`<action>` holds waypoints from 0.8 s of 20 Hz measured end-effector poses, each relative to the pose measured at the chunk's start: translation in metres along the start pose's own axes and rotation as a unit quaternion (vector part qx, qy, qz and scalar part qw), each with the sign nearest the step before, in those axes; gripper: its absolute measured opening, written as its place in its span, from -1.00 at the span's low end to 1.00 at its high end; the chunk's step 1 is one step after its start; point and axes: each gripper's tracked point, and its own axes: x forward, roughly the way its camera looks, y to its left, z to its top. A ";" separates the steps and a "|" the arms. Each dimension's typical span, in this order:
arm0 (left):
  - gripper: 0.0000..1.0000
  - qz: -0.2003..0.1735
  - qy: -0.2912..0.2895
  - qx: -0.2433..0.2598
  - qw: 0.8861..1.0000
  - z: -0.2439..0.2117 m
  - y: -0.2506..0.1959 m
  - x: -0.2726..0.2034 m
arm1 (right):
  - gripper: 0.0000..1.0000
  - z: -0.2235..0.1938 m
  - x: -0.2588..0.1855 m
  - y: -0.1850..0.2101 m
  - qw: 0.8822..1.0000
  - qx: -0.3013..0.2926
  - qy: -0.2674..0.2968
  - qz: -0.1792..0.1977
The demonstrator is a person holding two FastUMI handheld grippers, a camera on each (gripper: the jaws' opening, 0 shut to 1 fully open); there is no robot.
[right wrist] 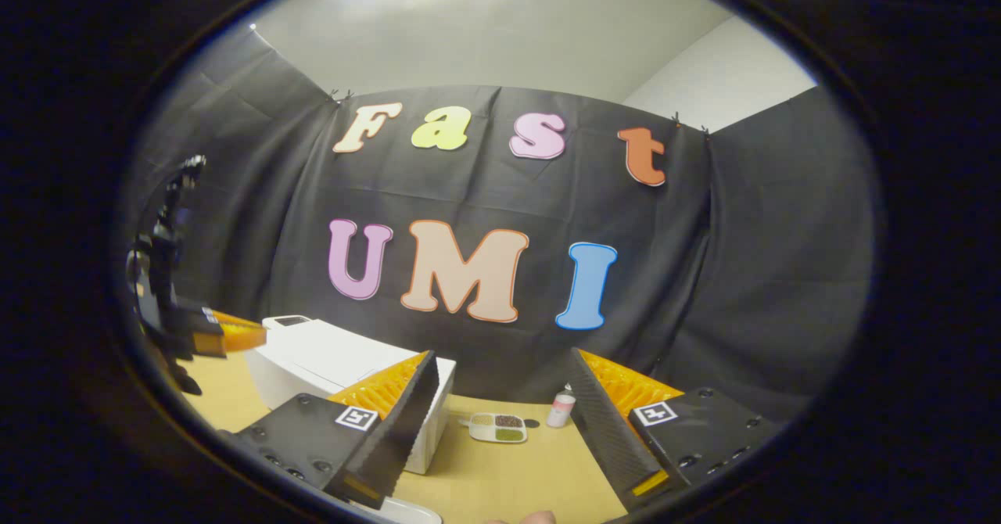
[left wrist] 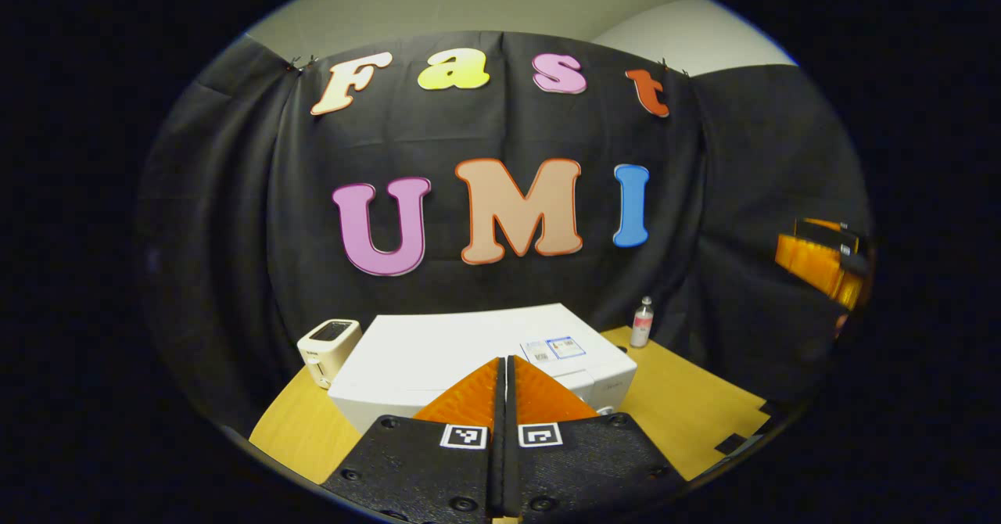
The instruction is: Open the microwave oven with the left hand, put the food in, and close the microwave oven.
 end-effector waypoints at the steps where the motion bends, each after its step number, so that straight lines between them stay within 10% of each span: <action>1: -0.99 0.000 -0.013 0.006 1.000 0.015 0.001 -0.005 | 0.93 0.003 0.001 0.000 1.000 -0.003 -0.001 0.000; 8: -0.99 -0.035 -0.103 0.081 0.991 0.109 -0.036 -0.037 | 1.00 0.025 0.000 0.006 1.000 0.014 -0.022 0.005; 9: -0.85 -0.048 -0.115 0.085 0.988 0.117 -0.048 -0.041 | 0.93 0.027 0.000 0.006 1.000 0.014 -0.024 0.006; 12: 1.00 -0.080 -0.123 0.106 0.984 0.114 -0.072 -0.044 | 0.93 0.029 -0.001 0.007 1.000 0.014 -0.027 0.008; 16: 0.93 -0.067 -0.112 0.069 0.989 0.104 -0.071 -0.057 | 0.93 0.031 -0.003 0.013 0.999 0.014 -0.027 0.016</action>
